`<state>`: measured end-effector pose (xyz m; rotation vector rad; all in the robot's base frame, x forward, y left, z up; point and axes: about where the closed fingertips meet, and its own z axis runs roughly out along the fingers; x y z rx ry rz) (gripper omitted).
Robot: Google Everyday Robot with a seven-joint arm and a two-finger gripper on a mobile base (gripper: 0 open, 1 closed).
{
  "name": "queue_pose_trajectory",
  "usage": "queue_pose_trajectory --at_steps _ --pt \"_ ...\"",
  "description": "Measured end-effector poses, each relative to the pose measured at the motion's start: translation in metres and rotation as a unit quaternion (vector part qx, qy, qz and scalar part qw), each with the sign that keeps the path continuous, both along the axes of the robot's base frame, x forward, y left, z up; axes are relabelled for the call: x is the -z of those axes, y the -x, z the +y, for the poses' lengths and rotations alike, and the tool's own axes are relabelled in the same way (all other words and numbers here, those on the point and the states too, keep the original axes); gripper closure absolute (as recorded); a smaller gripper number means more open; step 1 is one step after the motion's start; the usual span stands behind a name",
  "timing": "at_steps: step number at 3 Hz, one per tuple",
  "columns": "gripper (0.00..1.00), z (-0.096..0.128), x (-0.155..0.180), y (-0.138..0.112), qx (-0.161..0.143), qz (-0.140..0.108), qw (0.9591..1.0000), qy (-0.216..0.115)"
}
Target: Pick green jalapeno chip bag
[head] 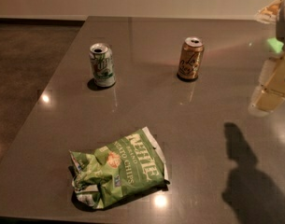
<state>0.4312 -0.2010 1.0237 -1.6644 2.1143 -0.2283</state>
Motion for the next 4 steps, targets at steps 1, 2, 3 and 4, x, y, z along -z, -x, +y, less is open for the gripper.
queue_pose_trajectory --at_steps 1,2,3,4 --pt "0.0 0.0 0.0 0.0 0.0 0.0 1.0 0.0" --pt "0.0 0.023 0.005 0.001 -0.036 0.013 0.9993 0.0" --pt "0.0 0.061 0.026 0.004 -0.091 0.042 0.9949 -0.006" --pt "0.0 0.092 0.05 0.01 -0.14 0.069 0.9877 -0.013"
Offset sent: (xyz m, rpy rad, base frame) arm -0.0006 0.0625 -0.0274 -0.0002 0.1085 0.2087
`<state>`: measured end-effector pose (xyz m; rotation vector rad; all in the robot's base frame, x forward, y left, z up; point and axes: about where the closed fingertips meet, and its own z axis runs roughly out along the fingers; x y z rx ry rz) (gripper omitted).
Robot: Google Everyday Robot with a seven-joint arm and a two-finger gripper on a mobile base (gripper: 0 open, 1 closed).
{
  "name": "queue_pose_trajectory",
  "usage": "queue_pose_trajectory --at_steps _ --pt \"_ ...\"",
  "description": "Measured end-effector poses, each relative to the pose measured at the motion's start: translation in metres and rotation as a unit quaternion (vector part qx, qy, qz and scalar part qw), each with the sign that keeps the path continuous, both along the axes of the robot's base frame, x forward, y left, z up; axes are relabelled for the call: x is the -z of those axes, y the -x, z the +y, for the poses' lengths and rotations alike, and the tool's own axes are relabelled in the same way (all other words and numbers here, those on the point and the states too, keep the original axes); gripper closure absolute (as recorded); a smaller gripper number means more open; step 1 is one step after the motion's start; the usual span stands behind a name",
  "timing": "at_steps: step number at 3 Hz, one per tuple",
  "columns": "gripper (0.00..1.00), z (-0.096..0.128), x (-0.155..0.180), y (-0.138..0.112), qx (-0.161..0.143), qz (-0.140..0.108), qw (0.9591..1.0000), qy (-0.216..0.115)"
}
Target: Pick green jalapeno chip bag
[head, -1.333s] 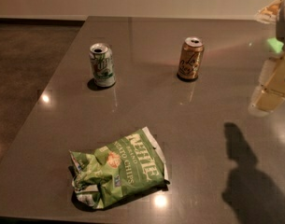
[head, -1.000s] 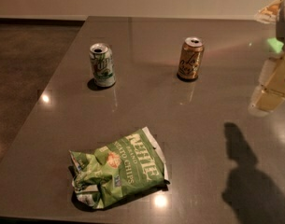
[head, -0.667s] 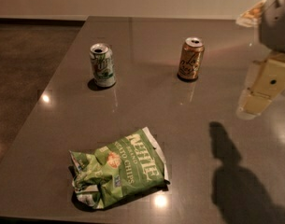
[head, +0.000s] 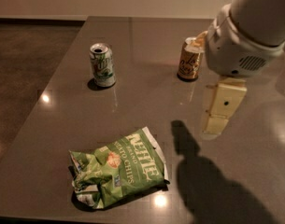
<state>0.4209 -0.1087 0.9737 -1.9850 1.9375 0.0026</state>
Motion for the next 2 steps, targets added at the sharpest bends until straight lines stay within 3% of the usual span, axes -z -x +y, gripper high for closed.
queue_pose_trajectory --at_steps 1,2 --pt "0.0 0.025 0.036 0.013 -0.048 0.037 0.9981 -0.013" --pt "0.0 0.037 0.057 0.02 -0.073 0.046 0.9961 -0.016"
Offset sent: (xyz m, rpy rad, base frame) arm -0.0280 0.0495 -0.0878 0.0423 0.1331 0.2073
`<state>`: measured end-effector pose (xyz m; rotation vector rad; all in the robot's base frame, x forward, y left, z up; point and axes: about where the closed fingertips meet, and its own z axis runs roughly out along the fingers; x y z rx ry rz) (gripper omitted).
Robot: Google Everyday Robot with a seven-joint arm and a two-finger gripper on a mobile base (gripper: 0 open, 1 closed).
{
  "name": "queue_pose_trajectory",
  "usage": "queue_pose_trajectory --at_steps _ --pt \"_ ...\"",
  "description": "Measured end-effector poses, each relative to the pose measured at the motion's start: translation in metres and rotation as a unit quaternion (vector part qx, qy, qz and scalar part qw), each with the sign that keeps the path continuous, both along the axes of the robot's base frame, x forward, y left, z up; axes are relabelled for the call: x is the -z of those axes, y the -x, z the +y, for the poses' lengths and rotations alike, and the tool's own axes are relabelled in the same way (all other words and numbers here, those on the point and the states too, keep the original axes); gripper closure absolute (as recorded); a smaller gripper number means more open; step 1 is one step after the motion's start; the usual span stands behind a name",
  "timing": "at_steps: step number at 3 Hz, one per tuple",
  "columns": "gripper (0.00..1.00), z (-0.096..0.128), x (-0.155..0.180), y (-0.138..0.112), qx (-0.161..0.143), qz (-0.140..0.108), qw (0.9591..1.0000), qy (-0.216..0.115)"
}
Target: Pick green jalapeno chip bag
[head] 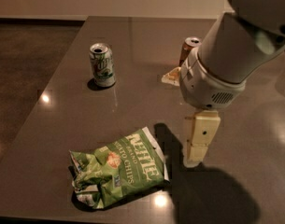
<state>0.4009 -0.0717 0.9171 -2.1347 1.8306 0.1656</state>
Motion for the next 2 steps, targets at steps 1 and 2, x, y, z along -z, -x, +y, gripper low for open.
queue_pose_trajectory --at_steps 1,2 --pt "0.0 0.014 0.023 0.01 -0.027 -0.013 0.9995 -0.007" --pt "0.0 0.019 0.037 0.012 -0.039 -0.019 0.999 -0.003"
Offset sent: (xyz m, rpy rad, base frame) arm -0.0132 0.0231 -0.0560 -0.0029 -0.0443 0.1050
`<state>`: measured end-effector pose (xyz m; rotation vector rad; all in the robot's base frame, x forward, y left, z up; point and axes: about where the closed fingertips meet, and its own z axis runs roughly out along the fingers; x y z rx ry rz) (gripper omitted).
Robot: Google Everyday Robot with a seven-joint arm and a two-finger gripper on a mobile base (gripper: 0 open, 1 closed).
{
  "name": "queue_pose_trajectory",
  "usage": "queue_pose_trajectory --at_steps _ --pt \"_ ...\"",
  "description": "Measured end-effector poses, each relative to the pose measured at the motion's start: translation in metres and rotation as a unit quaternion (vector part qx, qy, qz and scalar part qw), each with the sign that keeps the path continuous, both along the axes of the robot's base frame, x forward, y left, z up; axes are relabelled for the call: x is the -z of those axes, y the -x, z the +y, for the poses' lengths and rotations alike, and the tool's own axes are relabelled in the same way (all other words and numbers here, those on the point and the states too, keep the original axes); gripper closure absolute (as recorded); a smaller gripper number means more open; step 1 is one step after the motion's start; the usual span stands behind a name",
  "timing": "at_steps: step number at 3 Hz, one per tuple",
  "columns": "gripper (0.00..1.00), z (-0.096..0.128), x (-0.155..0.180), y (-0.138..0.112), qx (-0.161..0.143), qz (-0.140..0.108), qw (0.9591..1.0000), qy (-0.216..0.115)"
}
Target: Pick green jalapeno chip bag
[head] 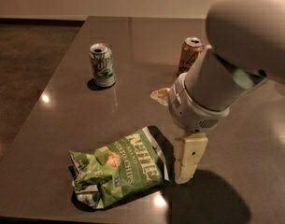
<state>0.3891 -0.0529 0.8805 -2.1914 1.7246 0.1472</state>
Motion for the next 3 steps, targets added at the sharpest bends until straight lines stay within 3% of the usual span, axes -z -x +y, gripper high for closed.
queue_pose_trajectory --at_steps 1,2,3 --pt "0.0 0.012 0.015 0.007 -0.027 -0.003 0.9996 0.011" --pt "0.03 0.029 0.033 0.022 -0.071 0.01 0.9972 0.022" --pt "0.26 0.038 0.043 0.031 -0.099 0.017 0.9944 0.032"
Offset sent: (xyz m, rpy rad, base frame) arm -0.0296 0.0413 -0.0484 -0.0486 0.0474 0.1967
